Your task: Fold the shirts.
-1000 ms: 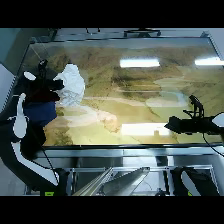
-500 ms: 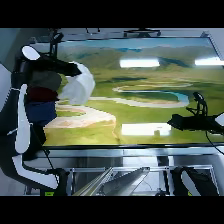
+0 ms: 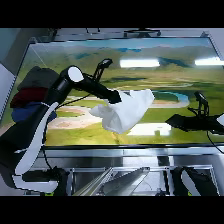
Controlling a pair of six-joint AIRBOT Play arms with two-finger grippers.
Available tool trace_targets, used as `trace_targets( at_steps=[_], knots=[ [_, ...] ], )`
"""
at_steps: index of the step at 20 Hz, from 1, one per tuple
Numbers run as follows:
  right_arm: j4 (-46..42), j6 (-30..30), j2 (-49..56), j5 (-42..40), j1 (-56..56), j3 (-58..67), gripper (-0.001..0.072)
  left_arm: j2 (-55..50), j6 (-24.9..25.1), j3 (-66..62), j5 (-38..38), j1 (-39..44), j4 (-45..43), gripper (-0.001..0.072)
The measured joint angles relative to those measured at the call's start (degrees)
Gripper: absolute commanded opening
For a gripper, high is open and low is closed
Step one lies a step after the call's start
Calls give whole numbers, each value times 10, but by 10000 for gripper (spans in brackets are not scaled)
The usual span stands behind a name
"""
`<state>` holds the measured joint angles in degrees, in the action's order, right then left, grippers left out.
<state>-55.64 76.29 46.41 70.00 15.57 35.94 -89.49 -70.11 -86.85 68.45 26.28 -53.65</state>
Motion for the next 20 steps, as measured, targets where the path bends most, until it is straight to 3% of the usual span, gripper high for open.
trace_targets(
  at_steps=[5,7,8,13,20],
  knots=[
    [6,-14,10,-20,0,0,619,3,-25,-18,15,-17,-51,720],
    [25,-32,32,-52,0,0,409,4,-47,-21,68,-50,-86,720],
    [37,-45,47,-68,0,0,390,4,-55,-14,93,-68,-98,720],
    [111,-126,196,-120,0,60,392,4,-73,84,137,-166,-117,720],
    [143,-152,409,-116,-13,192,392,3,-42,220,10,-222,-63,712]
  ],
)
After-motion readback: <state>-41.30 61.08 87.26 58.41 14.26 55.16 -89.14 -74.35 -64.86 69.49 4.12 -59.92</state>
